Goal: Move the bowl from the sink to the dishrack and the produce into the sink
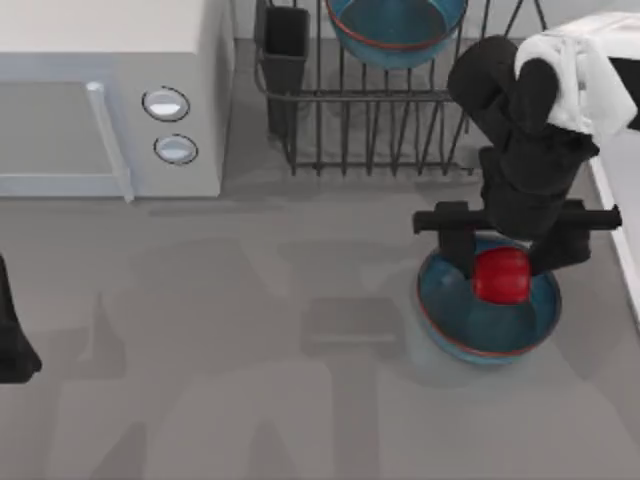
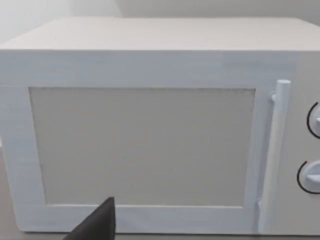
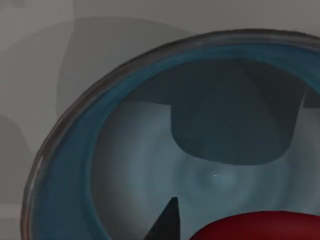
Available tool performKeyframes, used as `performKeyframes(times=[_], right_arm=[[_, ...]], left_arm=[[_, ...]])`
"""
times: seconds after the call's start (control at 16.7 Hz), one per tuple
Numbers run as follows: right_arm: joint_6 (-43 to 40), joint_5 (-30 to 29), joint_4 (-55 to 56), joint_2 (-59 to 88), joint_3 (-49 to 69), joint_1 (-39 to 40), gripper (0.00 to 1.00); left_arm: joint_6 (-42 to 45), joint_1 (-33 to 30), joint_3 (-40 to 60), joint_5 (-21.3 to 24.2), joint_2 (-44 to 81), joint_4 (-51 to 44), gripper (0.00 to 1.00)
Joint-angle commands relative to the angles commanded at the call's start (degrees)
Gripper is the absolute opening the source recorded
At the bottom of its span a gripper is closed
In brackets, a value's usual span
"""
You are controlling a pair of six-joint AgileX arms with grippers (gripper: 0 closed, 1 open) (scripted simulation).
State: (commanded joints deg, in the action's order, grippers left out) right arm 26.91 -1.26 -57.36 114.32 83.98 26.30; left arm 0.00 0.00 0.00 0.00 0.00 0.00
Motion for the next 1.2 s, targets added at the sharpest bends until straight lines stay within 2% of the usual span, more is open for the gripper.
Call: performKeyframes(times=[0.3,0.66,0.9,1.2], right_arm=[[-0.15,0.06,-10.79,-3.43,7.61,-0.23,0.00],[-0.12,0.17,-10.50,-3.48,7.74,-0.40,0.00],[-1.69,2.16,-2.45,-4.53,4.79,-4.72,0.00],[-6.13,7.80,18.84,-7.47,-4.47,-14.88,0.00]], left_arm=[[0.00,0.00,0.00,0.00,0.00,0.00,1.00],[0.00,0.00,0.00,0.00,0.00,0.00,1.00],[0.00,0.00,0.00,0.00,0.00,0.00,1.00],[0.00,0.00,0.00,0.00,0.00,0.00,1.00]])
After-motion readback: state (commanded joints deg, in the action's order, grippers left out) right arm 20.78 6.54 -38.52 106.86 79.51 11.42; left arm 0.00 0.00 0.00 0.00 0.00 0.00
